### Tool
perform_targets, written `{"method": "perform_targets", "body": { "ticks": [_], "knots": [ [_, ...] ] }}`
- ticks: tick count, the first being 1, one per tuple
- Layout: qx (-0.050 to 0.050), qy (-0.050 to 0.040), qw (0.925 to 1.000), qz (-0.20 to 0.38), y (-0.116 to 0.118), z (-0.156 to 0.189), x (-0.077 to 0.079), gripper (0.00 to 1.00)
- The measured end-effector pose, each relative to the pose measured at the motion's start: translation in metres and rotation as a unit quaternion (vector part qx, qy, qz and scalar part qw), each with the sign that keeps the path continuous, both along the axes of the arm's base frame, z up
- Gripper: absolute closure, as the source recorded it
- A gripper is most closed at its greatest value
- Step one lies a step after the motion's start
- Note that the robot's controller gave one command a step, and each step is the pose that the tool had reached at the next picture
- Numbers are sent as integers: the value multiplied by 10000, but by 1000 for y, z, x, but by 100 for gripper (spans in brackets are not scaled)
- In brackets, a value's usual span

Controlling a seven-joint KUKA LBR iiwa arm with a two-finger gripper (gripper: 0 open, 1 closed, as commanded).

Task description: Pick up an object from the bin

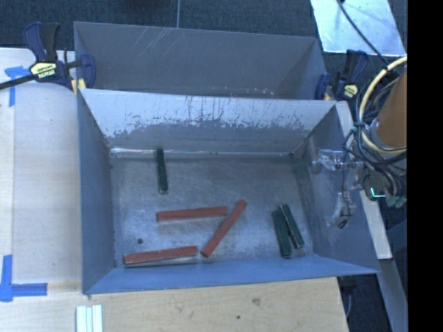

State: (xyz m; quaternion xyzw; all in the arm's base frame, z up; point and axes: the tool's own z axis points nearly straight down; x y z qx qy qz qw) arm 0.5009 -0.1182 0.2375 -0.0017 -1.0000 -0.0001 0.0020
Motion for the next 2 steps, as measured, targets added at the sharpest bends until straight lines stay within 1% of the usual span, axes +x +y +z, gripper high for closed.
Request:
{"method": "perform_targets", "body": {
  "ticks": [1, 2],
  "knots": [
    [-1, -39, 9677, 2520, -4, -167, -2, 0],
    [-2, -47, 8901, 4558, 18, -137, 6, 0]
  ]
}}
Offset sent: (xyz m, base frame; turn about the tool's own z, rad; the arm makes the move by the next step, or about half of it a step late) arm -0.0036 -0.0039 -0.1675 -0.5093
